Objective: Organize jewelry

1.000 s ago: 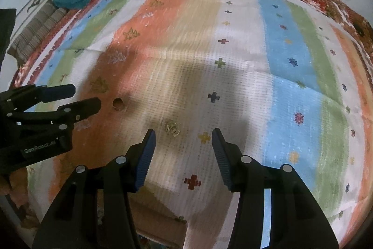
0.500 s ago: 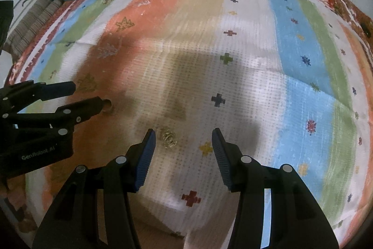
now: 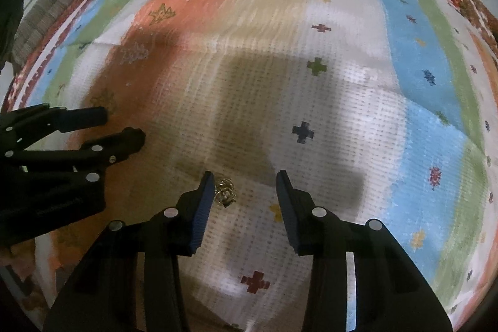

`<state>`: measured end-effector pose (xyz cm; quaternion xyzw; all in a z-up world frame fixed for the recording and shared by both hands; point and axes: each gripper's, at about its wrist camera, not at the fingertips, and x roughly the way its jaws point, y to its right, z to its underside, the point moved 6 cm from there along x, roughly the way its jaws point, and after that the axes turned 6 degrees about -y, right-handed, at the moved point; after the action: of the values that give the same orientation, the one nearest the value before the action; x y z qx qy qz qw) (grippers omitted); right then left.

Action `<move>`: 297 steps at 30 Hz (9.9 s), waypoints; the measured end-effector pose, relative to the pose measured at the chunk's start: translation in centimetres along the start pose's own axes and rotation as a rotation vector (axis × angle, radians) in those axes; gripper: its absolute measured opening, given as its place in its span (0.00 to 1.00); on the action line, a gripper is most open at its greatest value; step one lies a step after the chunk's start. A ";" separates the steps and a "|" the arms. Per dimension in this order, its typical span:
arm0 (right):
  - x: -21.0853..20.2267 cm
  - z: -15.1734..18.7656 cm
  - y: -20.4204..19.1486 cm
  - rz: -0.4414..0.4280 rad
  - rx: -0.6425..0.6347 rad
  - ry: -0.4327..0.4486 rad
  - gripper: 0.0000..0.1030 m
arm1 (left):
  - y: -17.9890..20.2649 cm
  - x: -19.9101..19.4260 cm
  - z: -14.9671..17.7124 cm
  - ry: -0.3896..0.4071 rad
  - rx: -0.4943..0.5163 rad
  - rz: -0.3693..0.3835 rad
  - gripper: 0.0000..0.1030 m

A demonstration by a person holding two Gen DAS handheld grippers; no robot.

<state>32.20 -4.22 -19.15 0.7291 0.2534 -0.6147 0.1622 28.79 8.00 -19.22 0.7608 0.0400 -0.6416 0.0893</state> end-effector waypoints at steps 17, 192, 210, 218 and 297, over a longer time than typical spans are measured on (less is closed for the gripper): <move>0.8 -0.3 -0.3 0.020 -0.019 -0.026 0.14 | 0.3 0.9 -0.4 -0.007 -0.016 -0.017 0.18; -19.8 21.0 -2.2 -0.023 0.045 0.460 0.83 | 7.2 -19.4 21.5 0.482 0.170 0.052 0.92; -20.5 22.4 -2.2 -0.016 0.035 0.506 0.94 | 7.6 -19.9 22.8 0.544 0.190 0.006 0.94; -20.3 22.6 -2.3 -0.012 0.024 0.502 0.94 | 7.6 -19.8 22.8 0.549 0.180 0.004 0.94; -20.1 23.1 -1.6 -0.018 0.019 0.503 0.94 | 7.3 -19.5 22.6 0.531 0.166 0.010 0.94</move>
<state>10.19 -18.99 -3.73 0.8582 0.2865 -0.4179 0.0818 4.80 -2.36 -3.09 0.9073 0.0057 -0.4202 0.0163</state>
